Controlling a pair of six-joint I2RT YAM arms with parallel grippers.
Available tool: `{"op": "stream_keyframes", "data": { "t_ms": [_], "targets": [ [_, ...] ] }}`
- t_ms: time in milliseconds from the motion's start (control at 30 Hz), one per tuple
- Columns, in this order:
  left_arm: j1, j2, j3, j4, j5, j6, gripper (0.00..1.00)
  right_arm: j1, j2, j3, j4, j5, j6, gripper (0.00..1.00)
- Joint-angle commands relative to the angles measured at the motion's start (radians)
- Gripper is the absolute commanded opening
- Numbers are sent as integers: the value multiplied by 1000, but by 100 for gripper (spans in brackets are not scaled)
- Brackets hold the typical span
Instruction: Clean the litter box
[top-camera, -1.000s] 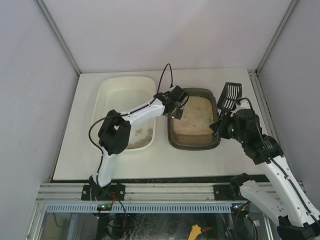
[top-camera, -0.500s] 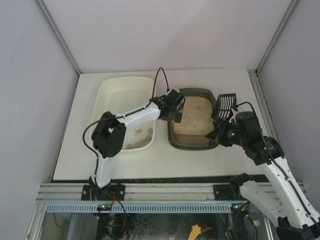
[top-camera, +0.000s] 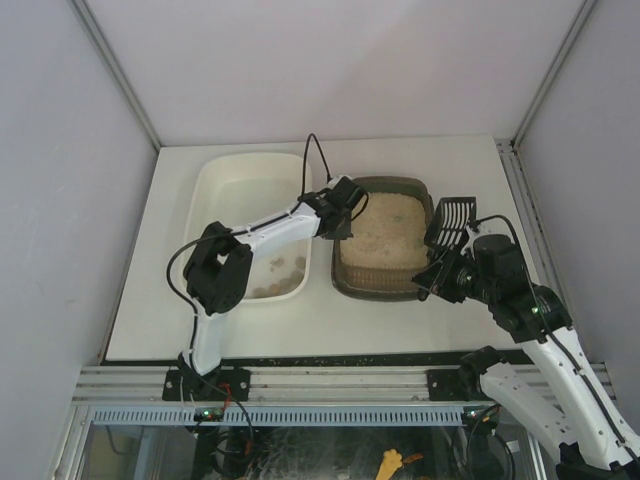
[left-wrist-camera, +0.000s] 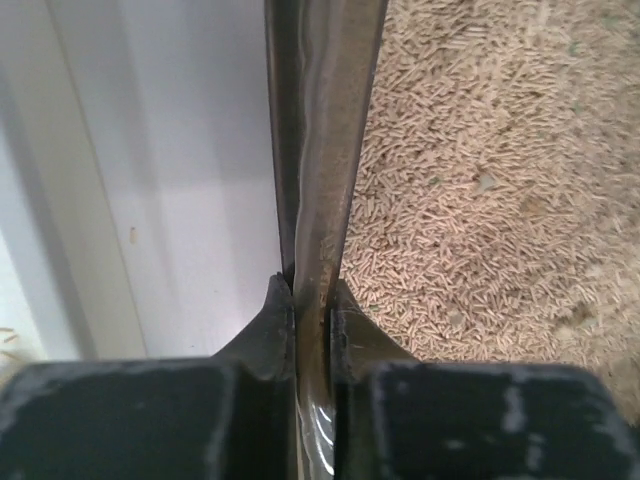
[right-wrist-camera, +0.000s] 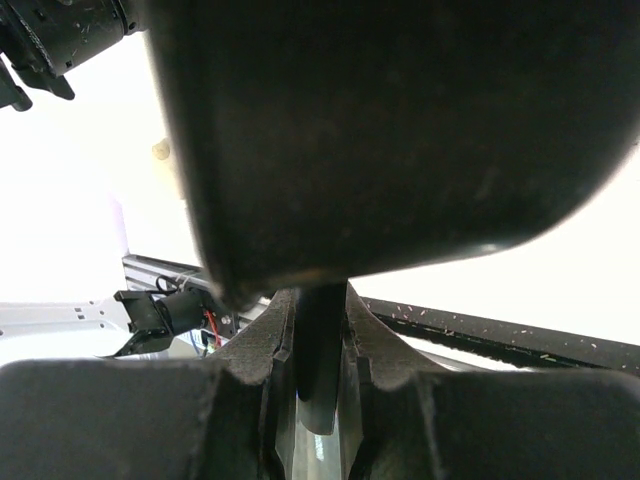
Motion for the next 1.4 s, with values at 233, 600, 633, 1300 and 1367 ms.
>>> {"op": "stream_keyframes", "data": {
  "t_ms": [233,600,633,1300,1367],
  "targets": [
    [8,42,111,-28,174,-22,0,-3,-29,-26,29,16,7,0],
    [62,-54,-59,37,305,-198,1,-16,-33,-62,50,-5,2,0],
    [70,-68,-90,58,329,-215,3,-16,-34,-64,51,-7,4,0],
    [84,-137,-40,-157,265,-284,0,-46,-30,-122,109,-39,-3,0],
    [83,-146,-39,-172,271,-298,0,-50,-26,-134,128,-55,6,0]
  ]
}}
